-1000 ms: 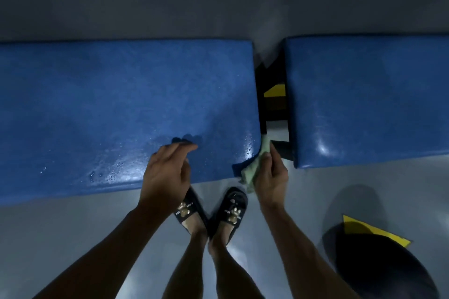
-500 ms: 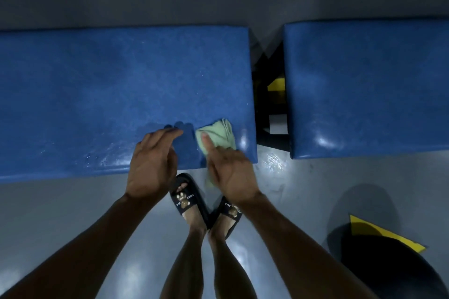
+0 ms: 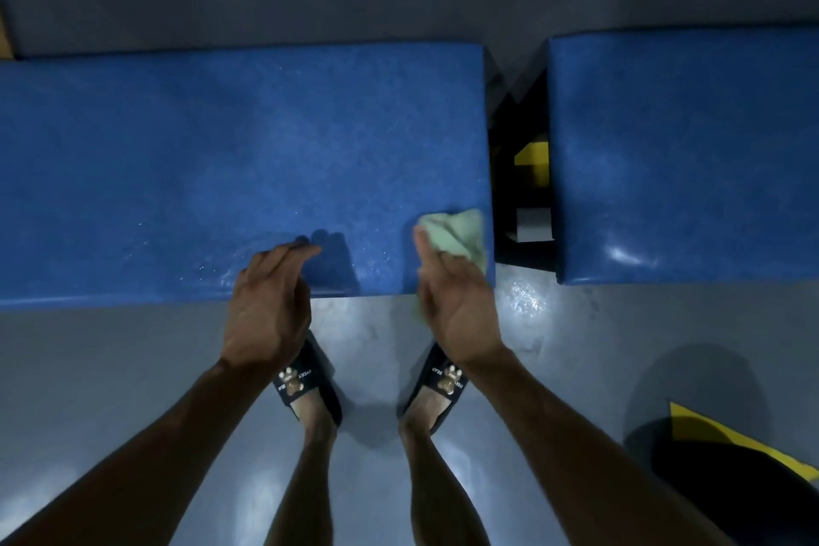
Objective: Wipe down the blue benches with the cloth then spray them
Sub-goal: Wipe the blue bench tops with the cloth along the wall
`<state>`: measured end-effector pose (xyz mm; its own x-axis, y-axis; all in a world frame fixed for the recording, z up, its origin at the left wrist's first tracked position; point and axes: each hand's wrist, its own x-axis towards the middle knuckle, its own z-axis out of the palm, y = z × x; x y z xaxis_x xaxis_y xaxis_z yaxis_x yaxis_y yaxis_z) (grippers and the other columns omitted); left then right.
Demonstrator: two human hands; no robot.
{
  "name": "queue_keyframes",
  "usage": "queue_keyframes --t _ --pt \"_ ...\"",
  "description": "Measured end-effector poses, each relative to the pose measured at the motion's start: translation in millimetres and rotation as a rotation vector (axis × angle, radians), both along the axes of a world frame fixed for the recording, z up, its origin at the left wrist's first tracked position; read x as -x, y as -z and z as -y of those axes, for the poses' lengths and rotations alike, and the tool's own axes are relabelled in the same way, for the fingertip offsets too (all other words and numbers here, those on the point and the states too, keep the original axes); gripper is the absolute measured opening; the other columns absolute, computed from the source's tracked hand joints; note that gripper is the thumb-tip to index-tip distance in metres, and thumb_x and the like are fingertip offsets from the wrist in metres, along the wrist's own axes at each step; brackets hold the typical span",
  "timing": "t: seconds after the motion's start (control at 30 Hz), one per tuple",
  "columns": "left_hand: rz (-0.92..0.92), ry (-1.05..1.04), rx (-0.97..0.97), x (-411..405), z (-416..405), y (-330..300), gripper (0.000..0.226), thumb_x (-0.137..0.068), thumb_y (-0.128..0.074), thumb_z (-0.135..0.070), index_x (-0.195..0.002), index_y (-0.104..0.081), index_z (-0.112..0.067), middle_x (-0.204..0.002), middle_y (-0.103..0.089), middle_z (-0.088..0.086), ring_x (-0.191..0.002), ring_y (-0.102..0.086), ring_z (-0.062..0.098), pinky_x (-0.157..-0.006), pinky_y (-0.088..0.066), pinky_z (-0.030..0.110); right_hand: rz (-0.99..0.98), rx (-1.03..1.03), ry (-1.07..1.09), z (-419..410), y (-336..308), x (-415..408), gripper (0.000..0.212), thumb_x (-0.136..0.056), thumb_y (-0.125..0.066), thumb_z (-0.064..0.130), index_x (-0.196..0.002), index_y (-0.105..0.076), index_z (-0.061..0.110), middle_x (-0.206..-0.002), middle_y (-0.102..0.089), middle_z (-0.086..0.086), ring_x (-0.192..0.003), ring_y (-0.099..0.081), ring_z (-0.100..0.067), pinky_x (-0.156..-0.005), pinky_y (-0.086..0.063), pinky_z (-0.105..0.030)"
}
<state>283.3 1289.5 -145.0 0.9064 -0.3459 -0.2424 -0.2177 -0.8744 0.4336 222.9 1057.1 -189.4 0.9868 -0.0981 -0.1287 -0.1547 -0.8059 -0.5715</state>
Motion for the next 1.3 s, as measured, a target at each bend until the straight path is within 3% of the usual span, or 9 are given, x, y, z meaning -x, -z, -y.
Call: queue_keyframes --t 0.1,0.23,0.47,0.67,0.77,0.93,1.1,1.2,1.3 --pt "0.004 -0.005 0.006 0 -11 3 0.047 -0.088 -0.04 -0.014 -0.132 -0.056 -0.012 -0.133 -0.06 0.012 -0.117 -0.052 0.032 -0.096 -0.043 0.047 0.061 0.119 -0.156 29 2 -1 0.053 -0.098 -0.046 0.028 -0.15 -0.042 0.017 -0.106 -0.068 -0.01 -0.085 -0.064 -0.028 -0.078 -0.054 -0.039" --pt "0.029 -0.012 0.008 -6 -25 6 0.05 -0.084 -0.042 -0.012 -0.132 -0.056 -0.011 -0.132 -0.06 0.012 -0.117 -0.052 0.033 -0.095 -0.041 0.044 -0.042 -0.115 0.369 49 5 0 0.05 -0.104 -0.037 0.051 -0.148 -0.044 0.027 -0.132 -0.063 -0.006 -0.117 -0.062 -0.024 -0.101 -0.051 -0.041" --pt "0.092 0.008 0.022 -19 -55 12 0.052 -0.088 -0.044 -0.01 -0.139 -0.052 -0.01 -0.143 -0.052 0.007 -0.128 -0.047 0.032 -0.098 -0.04 0.048 0.041 0.049 0.709 -24 16 -16 0.049 -0.101 -0.041 0.019 -0.148 -0.042 0.003 -0.131 -0.061 -0.019 -0.113 -0.062 -0.036 -0.093 -0.051 -0.041" --pt "0.109 0.051 -0.053 -36 -78 16 0.058 -0.086 -0.039 -0.01 -0.143 -0.048 -0.01 -0.148 -0.047 0.008 -0.132 -0.043 0.033 -0.101 -0.041 0.049 0.144 0.227 -0.081 -140 21 -25 0.067 -0.081 -0.055 0.014 -0.145 -0.045 -0.001 -0.105 -0.066 -0.009 -0.082 -0.062 -0.026 -0.072 -0.05 -0.037" --pt "0.113 0.083 -0.105 -48 -90 15 0.059 -0.087 -0.036 -0.014 -0.145 -0.045 -0.009 -0.151 -0.044 0.009 -0.135 -0.04 0.034 -0.105 -0.038 0.049 0.23 0.301 -0.272 -115 22 -31 0.062 -0.085 -0.051 0.017 -0.146 -0.048 0.007 -0.093 -0.062 -0.005 -0.076 -0.058 -0.026 -0.069 -0.046 -0.037" --pt "0.07 0.123 -0.16 -75 -112 23 0.06 -0.092 -0.039 -0.027 -0.15 -0.039 -0.012 -0.157 -0.035 0.008 -0.142 -0.031 0.036 -0.111 -0.033 0.053 0.145 0.289 -0.01 -12 16 -19 0.055 -0.092 -0.049 0.015 -0.146 -0.046 0.008 -0.093 -0.062 -0.013 -0.076 -0.058 -0.032 -0.068 -0.05 -0.042" --pt "0.051 0.193 -0.256 -87 -126 27 0.062 -0.094 -0.041 -0.04 -0.152 -0.036 -0.017 -0.16 -0.029 0.011 -0.143 -0.028 0.042 -0.11 -0.028 0.058 0.106 0.148 0.57 -99 25 -31 0.052 -0.096 -0.043 0.02 -0.146 -0.047 0.008 -0.108 -0.066 -0.014 -0.086 -0.062 -0.032 -0.077 -0.053 -0.043" --pt "0.052 0.21 -0.278 -92 -130 28 0.061 -0.096 -0.05 -0.039 -0.152 -0.035 -0.02 -0.161 -0.029 0.01 -0.141 -0.029 0.042 -0.111 -0.025 0.058 0.141 0.078 0.285 -185 28 -36 0.053 -0.095 -0.048 0.014 -0.147 -0.045 0.005 -0.118 -0.065 -0.014 -0.1 -0.062 -0.031 -0.092 -0.05 -0.042" --pt "0.04 0.182 -0.276 -95 -127 27 0.068 -0.09 -0.068 -0.031 -0.151 -0.037 -0.023 -0.16 -0.033 0.006 -0.14 -0.032 0.04 -0.112 -0.025 0.056 0.14 0.171 -0.148 -181 25 -37 0.059 -0.091 -0.049 0.017 -0.149 -0.043 0.008 -0.096 -0.062 -0.008 -0.08 -0.057 -0.027 -0.073 -0.05 -0.041"
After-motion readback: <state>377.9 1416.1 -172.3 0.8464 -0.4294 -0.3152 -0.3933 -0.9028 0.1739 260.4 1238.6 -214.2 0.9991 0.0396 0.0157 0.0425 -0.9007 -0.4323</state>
